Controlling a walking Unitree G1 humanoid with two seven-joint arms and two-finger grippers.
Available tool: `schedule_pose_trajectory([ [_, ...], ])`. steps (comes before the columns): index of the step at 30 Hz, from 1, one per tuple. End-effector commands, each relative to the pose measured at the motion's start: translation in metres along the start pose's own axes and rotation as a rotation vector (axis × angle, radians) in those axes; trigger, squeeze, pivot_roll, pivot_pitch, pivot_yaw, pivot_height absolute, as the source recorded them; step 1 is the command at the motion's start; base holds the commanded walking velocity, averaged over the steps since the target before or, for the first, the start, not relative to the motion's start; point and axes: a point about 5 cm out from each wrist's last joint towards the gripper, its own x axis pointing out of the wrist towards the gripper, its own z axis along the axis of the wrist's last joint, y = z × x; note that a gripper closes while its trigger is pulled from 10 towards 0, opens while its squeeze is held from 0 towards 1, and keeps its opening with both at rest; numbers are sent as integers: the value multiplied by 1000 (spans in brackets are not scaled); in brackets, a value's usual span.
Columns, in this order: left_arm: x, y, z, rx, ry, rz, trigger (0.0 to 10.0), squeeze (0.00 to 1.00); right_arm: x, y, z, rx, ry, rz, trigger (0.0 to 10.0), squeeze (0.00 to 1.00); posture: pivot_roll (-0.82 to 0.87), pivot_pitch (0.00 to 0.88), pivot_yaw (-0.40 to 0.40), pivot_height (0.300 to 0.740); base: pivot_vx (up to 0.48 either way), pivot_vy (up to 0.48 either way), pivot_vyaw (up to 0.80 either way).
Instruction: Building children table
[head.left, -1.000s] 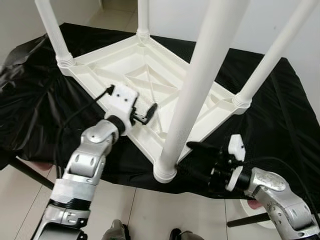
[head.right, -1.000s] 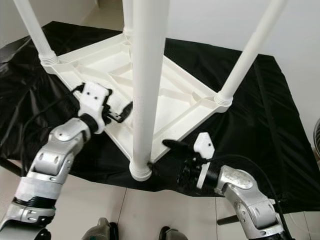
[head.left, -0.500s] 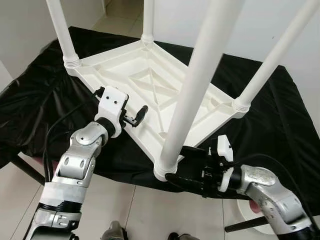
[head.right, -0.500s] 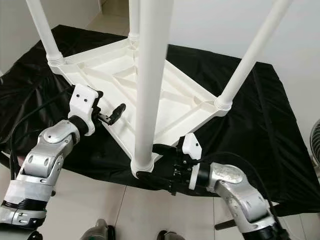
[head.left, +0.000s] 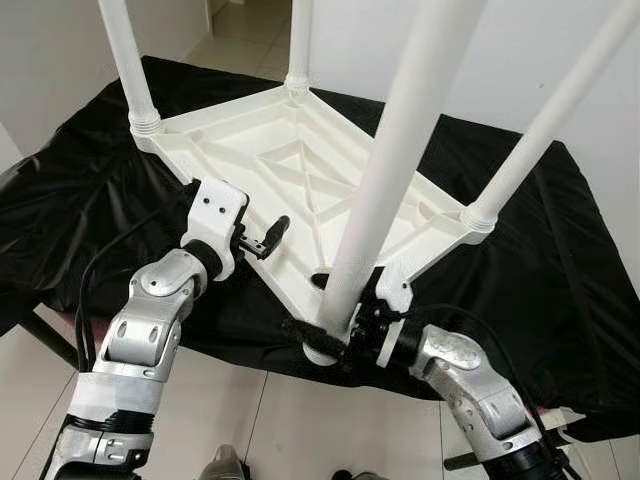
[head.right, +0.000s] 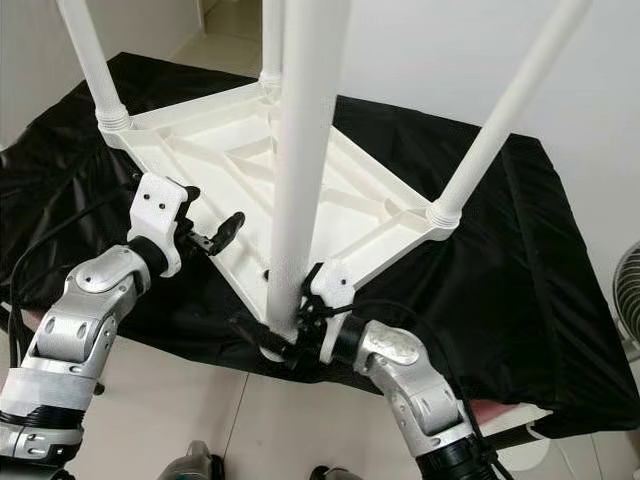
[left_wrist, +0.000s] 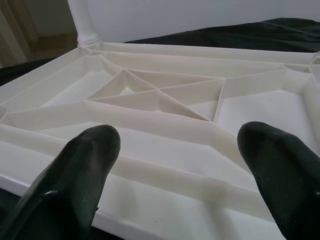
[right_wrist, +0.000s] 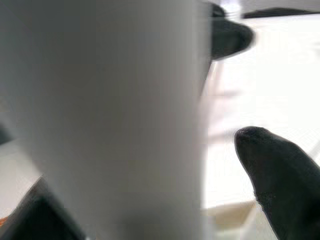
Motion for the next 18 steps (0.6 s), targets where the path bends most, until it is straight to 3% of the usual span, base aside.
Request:
schedule_pose_trajectory([
  [1, 0, -6, -1, 1, 2, -34, 10000, 0, -11, -17, 1, -25, 0, -116, 10000, 0, 168, 80, -69, 740, 0, 0, 0],
  [4, 1, -6, -1, 1, 2, -39, 10000, 0, -16, -25, 3, -35, -6, -163, 9765, 0, 165, 82, -67, 740, 0, 0, 0],
  [5, 1, -7, -1, 0, 0, -43, 10000, 0, -21, -29, 4, -38, -2, -183, 7216, 0, 161, 84, -65, 740, 0, 0, 0],
  [7, 2, -7, -1, -2, -1, -46, 10000, 0, -25, -32, 4, -42, 0, -198, 7216, 0, 161, 84, -65, 740, 0, 0, 0],
  [8, 2, -7, 0, 1, -4, -51, 10000, 0, -28, -36, 3, -25, 4, -223, 3451, 0, 158, 85, -63, 740, 0, 0, 0],
  [9, 2, -7, 0, 1, -4, -51, 10000, 0, -28, -36, 3, -25, 4, -223, 3451, 0, 158, 85, -63, 740, 0, 0, 0],
  [10, 2, -7, 0, -1, -4, -55, 10000, 0, -32, -40, 5, -33, -1, -246, 0, 0, 151, 88, -58, 740, 0, 0, 0],
  [14, 2, -11, 1, -1, -9, -96, 10000, 0, -43, -50, 7, -50, -8, -303, 0, 0, 145, 91, -54, 740, 0, 0, 0],
  [17, -1, -19, 1, 15, -17, -170, 10000, 0, -53, -58, 8, -63, -2, -349, 0, 0, 137, 96, -49, 740, 0, 0, 0],
  [18, -5, -28, 0, 25, -27, -251, 10000, 0, -58, -64, 8, -73, 4, -377, 0, 0, 134, 97, -48, 740, 0, 0, 0],
])
